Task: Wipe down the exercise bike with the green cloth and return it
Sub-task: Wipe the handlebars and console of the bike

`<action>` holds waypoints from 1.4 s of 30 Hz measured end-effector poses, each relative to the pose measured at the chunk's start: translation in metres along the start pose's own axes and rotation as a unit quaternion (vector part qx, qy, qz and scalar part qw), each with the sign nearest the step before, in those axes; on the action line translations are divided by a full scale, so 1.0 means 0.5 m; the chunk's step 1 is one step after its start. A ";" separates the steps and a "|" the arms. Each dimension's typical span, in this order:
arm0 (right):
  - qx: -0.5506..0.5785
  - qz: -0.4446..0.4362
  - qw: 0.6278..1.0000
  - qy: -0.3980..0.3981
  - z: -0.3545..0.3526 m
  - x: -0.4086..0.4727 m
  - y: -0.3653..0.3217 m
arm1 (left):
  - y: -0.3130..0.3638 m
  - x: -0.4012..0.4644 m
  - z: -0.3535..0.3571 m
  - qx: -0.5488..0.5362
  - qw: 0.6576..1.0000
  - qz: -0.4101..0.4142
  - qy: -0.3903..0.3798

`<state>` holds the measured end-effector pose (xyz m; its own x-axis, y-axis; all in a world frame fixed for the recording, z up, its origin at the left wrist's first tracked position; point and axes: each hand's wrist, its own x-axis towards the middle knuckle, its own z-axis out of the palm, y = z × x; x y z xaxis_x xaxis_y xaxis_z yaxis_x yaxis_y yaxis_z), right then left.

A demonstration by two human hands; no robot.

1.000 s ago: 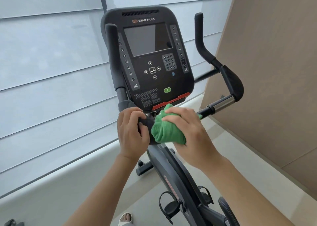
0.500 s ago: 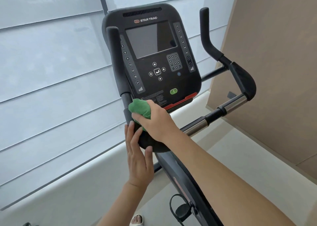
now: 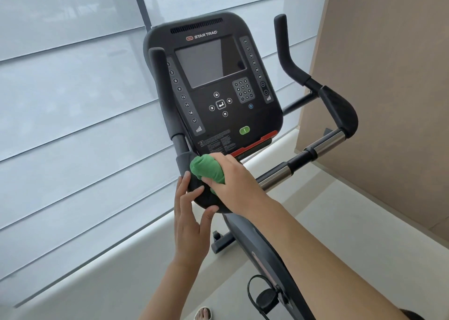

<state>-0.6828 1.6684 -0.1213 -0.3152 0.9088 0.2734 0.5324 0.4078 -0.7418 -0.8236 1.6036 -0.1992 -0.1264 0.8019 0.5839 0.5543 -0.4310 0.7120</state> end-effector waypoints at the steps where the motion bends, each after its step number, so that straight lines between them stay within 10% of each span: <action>1: -0.012 -0.009 1.000 0.002 -0.003 -0.009 0.006 | 0.001 0.001 -0.004 0.001 1.000 -0.002 0.001; 24: -0.062 -0.070 0.986 0.135 -0.258 -0.089 0.069 | 0.107 0.090 -0.042 0.100 0.994 0.034 -0.030; 32: -0.210 -0.042 0.975 0.053 -0.090 -0.139 0.074 | 0.125 0.186 0.021 0.153 0.988 0.027 -0.021; 42: -0.181 -0.226 0.937 0.196 -0.107 -0.055 0.206 | 0.105 0.178 0.057 0.320 0.937 0.102 -0.100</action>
<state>-0.5775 1.6900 -0.1726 -0.2979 0.5689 0.7665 0.6678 0.6980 -0.2585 -0.7821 1.6640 -0.1212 0.1576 0.8185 0.5524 0.9378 -0.2994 0.1760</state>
